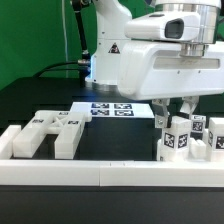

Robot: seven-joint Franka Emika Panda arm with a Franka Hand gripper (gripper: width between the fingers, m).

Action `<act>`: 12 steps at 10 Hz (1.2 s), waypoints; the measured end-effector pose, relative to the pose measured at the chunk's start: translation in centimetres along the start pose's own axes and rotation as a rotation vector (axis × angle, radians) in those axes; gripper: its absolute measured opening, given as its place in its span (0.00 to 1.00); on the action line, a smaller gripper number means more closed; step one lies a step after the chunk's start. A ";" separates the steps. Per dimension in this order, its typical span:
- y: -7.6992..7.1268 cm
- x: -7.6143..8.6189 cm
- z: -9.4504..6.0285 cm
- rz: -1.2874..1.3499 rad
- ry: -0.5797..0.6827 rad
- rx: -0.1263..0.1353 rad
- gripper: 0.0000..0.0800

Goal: Assemble chair

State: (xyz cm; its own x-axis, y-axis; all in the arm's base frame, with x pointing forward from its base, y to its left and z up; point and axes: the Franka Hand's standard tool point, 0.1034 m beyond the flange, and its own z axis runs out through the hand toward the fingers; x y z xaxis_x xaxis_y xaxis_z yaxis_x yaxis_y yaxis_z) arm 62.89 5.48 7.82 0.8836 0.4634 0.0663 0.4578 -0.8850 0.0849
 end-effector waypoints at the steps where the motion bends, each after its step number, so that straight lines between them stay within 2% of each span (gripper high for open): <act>1: -0.1 0.0 0.0 0.089 0.000 0.000 0.37; 6: -0.6 0.2 0.0 0.546 0.001 0.001 0.37; 12: -0.5 -1.0 -0.2 0.832 -0.047 -0.013 0.37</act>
Offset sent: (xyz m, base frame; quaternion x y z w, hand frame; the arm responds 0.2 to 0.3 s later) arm -0.0029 0.0000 -0.0009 -0.0073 -0.0052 0.2200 0.9754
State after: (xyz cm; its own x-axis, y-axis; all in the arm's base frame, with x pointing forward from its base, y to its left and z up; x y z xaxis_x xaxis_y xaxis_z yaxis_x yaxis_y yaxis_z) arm 61.73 5.43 7.92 0.9361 -0.3445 0.0712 -0.3477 -0.9368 0.0384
